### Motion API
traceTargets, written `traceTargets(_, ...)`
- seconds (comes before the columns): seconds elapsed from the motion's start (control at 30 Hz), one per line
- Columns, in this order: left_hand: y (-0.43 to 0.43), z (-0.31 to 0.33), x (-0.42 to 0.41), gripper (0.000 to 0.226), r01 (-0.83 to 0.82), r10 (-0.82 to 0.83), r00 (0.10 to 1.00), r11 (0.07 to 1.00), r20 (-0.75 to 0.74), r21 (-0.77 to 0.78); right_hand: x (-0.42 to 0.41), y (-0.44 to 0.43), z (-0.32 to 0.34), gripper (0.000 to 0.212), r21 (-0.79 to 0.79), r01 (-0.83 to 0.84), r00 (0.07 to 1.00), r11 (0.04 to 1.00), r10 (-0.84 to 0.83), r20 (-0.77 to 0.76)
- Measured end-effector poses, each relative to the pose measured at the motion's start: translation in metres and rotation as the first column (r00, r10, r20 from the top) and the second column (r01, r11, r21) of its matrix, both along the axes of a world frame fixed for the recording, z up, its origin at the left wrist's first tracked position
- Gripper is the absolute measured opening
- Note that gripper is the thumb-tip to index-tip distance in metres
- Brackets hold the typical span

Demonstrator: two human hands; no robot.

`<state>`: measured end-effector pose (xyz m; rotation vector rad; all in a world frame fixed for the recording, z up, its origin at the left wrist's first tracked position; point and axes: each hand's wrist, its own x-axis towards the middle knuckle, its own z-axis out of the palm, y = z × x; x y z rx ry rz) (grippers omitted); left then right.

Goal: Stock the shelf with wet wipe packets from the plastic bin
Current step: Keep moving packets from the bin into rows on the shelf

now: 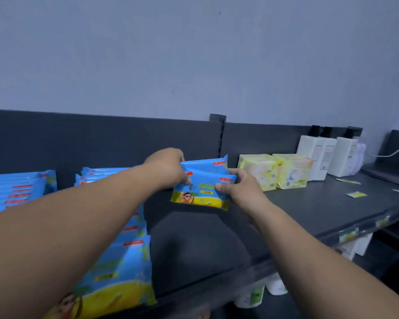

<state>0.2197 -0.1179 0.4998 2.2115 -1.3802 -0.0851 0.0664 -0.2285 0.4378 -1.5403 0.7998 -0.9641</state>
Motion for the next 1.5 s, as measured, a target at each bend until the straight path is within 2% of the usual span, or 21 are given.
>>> traceTargets(0.17,-0.044,-0.004,0.040,0.040,-0.072,0.068,0.996,0.995,0.065,0.070,0.051,-0.043,-0.006,0.040,-0.024,-0.002,0.998,1.000,0.000,-0.058)
traceTargets(0.4,-0.083,-0.022,0.075,0.041,-0.140,0.137,0.990,0.979,0.030,0.151,0.093,-0.082,-0.023,0.041,0.027,-0.010,0.994,1.000,0.013,-0.107)
traceTargets(0.57,-0.091,-0.035,0.080,0.041,-0.184,0.189,0.980,0.980,-0.062,0.073,0.106,-0.094,-0.031,0.078,0.011,-0.005,0.972,1.000,0.008,-0.234)
traceTargets(0.67,-0.093,-0.039,0.075,0.047,-0.189,0.191,0.978,0.981,-0.088,0.034,0.107,-0.094,-0.036,0.078,-0.009,0.005,0.947,1.000,-0.007,-0.322)
traceTargets(0.77,-0.091,-0.040,0.068,0.052,-0.190,0.190,0.981,0.981,-0.037,-0.022,0.104,-0.091,-0.039,0.082,-0.057,0.021,0.921,0.998,-0.042,-0.387)
traceTargets(0.87,-0.088,-0.043,0.062,0.053,-0.169,0.172,0.983,0.984,0.064,-0.046,0.099,-0.083,-0.037,0.087,-0.120,0.036,0.890,0.992,-0.086,-0.447)
traceTargets(1.03,-0.075,-0.043,0.057,0.058,-0.107,0.100,0.979,0.994,0.176,0.032,0.085,-0.068,-0.026,0.092,-0.217,0.047,0.845,0.975,-0.155,-0.512)
traceTargets(1.1,-0.067,-0.041,0.050,0.067,-0.068,0.052,0.974,0.996,0.222,0.062,0.077,-0.058,-0.022,0.093,-0.252,0.055,0.845,0.966,-0.179,-0.504)
traceTargets(1.27,-0.046,-0.036,0.014,0.085,0.021,-0.037,0.953,0.998,0.299,0.058,0.026,-0.027,-0.006,0.069,-0.345,0.053,0.836,0.937,-0.231,-0.497)
traceTargets(1.5,-0.012,-0.041,-0.072,0.081,0.203,-0.194,0.921,0.979,0.339,0.008,-0.075,0.031,-0.003,0.066,-0.569,0.006,0.722,0.822,-0.398,-0.567)
